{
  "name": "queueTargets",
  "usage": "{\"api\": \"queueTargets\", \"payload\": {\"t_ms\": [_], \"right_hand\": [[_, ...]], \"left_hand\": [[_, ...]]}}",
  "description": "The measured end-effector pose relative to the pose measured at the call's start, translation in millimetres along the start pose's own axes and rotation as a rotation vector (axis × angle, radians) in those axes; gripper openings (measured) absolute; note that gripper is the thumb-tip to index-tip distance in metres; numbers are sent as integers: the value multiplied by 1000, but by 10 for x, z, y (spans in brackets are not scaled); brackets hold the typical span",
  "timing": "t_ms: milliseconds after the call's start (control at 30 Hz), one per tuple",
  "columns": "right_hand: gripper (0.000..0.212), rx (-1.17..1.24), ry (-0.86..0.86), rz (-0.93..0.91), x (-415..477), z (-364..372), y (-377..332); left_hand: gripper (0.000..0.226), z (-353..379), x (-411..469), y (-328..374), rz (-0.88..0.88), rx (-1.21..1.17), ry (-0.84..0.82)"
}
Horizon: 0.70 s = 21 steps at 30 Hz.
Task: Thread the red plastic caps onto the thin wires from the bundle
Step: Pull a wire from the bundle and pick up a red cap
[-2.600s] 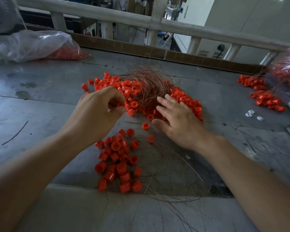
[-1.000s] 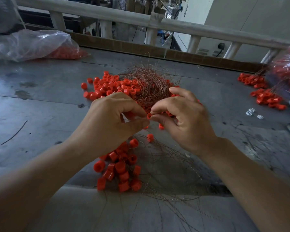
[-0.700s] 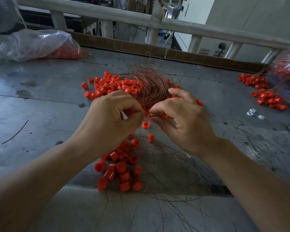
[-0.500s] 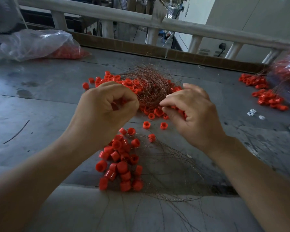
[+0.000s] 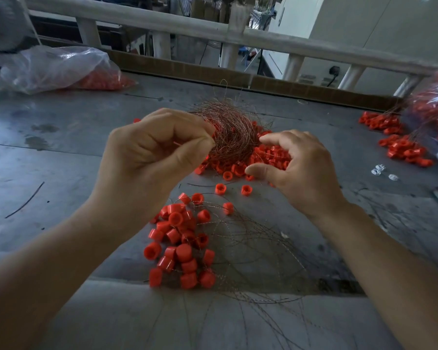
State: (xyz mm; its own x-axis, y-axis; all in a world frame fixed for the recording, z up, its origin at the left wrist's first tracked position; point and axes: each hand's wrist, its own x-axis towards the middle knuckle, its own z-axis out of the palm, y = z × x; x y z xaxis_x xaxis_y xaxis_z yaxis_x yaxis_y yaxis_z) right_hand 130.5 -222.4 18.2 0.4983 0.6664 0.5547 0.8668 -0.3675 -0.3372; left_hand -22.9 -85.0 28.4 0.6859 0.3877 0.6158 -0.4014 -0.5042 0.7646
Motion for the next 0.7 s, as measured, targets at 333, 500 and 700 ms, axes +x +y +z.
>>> {"api": "queueTargets", "payload": {"t_ms": [333,500,700], "right_hand": [[49,285,167,-225,-68,-270,-136],[17,135,242,-452,-134,-176,-297],[8,168,224,-398,-158,-144,-307]], "left_hand": [[10,53,-11,-42,-42,-63,-57],[13,86,-34,-52,-32,-1,-99],[11,83,-40,-61,-18,50,-131]]}}
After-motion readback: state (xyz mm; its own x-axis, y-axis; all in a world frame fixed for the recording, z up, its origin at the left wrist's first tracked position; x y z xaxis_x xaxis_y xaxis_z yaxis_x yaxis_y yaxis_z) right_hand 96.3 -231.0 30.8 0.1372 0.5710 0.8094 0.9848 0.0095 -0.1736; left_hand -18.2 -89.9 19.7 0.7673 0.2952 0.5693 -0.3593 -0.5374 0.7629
